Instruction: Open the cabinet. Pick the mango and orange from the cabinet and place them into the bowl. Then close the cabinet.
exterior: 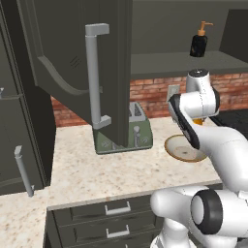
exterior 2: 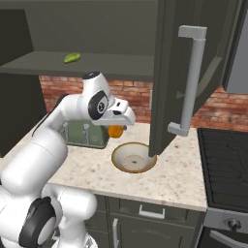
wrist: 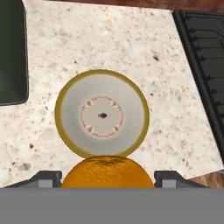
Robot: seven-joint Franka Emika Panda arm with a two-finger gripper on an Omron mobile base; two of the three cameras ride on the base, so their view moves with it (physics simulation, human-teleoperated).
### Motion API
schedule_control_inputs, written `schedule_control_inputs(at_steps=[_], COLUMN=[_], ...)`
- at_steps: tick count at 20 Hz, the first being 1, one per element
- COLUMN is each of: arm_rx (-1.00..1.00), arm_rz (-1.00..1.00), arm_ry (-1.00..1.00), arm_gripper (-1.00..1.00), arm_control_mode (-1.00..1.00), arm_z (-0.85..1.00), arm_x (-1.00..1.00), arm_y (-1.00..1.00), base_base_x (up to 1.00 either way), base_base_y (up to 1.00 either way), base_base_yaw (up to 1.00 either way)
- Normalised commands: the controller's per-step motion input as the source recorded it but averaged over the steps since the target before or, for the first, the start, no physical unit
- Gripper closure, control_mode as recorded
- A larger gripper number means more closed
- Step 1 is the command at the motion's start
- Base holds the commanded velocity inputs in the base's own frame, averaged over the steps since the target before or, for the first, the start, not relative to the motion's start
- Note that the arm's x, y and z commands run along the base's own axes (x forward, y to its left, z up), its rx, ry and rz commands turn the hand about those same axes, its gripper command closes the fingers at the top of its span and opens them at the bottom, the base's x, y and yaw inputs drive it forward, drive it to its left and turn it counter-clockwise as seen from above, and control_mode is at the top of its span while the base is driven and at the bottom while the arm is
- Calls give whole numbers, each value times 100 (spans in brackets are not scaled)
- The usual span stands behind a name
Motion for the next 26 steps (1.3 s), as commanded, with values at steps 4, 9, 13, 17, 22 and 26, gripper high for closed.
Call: schedule_control_inputs(at_steps=[4, 9, 13, 17, 22, 26], arm_rx=[2, 2, 2, 1, 1, 1], arm_rz=[0, 0, 0, 0, 0, 0], arm_ry=[4, 3, 2, 3, 3, 2], arm_gripper=[100, 100, 100, 100, 100, 100], arm_control_mode=[-100, -100, -100, -100, -100, -100], arm_z=[-14, -16, -17, -17, -17, -17], arm_x=[21, 20, 17, 18, 16, 17], arm_y=[-9, -7, -4, -4, -3, -5], base_base_x=[0, 0, 0, 0, 0, 0], base_base_y=[0, 0, 0, 0, 0, 0], base_base_yaw=[0, 0, 0, 0, 0, 0])
